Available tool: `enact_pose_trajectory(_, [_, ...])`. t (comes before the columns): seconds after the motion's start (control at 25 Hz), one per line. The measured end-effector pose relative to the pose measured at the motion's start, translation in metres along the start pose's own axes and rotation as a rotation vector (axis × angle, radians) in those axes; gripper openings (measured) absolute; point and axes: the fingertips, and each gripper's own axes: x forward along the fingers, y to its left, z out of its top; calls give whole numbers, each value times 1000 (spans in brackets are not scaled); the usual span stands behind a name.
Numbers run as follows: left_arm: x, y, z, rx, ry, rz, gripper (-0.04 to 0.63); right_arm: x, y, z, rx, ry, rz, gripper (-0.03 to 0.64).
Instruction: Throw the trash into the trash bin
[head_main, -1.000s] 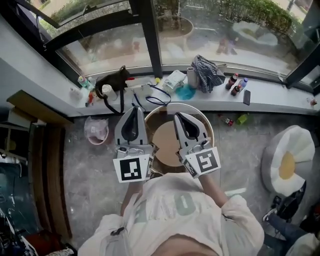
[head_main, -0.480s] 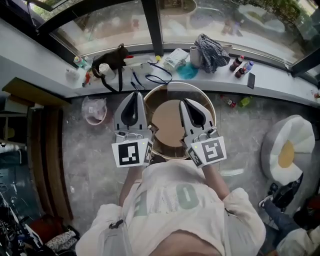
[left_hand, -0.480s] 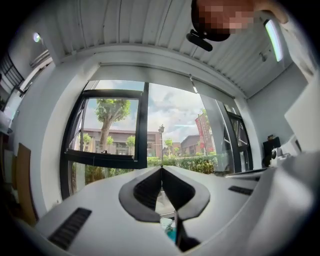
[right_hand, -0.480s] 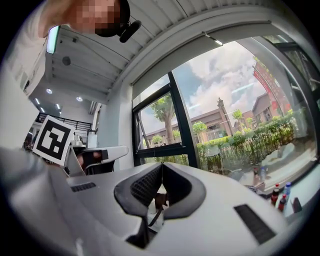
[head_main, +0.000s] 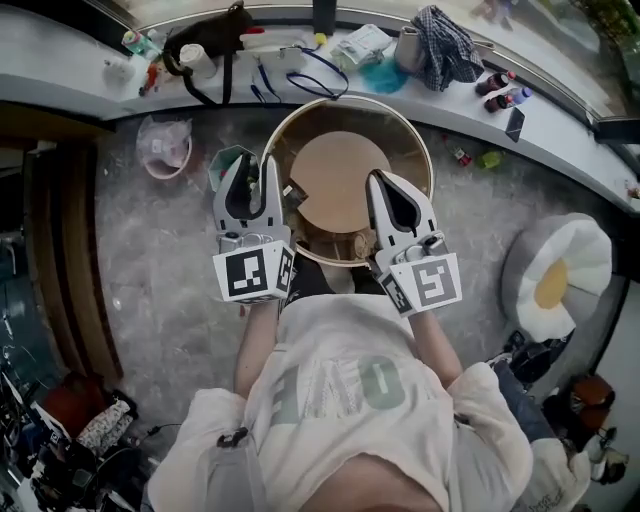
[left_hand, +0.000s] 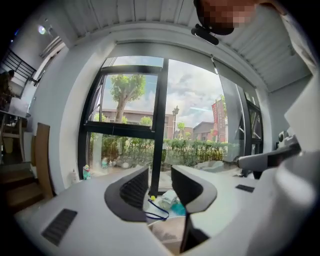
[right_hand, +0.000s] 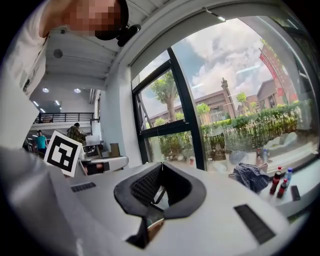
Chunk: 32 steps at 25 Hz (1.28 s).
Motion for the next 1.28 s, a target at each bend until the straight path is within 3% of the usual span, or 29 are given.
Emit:
enact_pose_trajectory(0.04, [3,6,-19,-32,37,9,164,2,0,-7,4,23,5,14])
enact_pose_trajectory(0.12, [9,18,-67,-128,125,40,223,5,-3,-21,9,72,12,14])
enact_pose_trajectory(0.2, [16,32,-128,-192,211,102,225,7,-9,-39,8,122,13,14])
enact_pose_trajectory(0.28, [21,44,-199,-207,305,169,224,10,-16,-58,4,171,9,14])
enact_pose_trajectory(0.44, [9,47,-338,-303,550,242,227,-3,-23,-93,-21,274,5,14])
enact_pose_trajectory(0.64, [-1,46,-452,-412,757,365,227,-19,-32,-117,-120,345,13,14])
enact_pose_trajectory(0.84, [4,57,-511,-563,815,529,227,-27,-41,-153,-142,428,9,14])
enact_pose_trajectory(0.96, [6,62,-530,-619,832,596,227,-24,-36,-157,-151,403,25,14])
enact_pose_trajectory(1.28, [4,65,-547,-602,875,674,255,-18,-43,-169,-117,393,24,14])
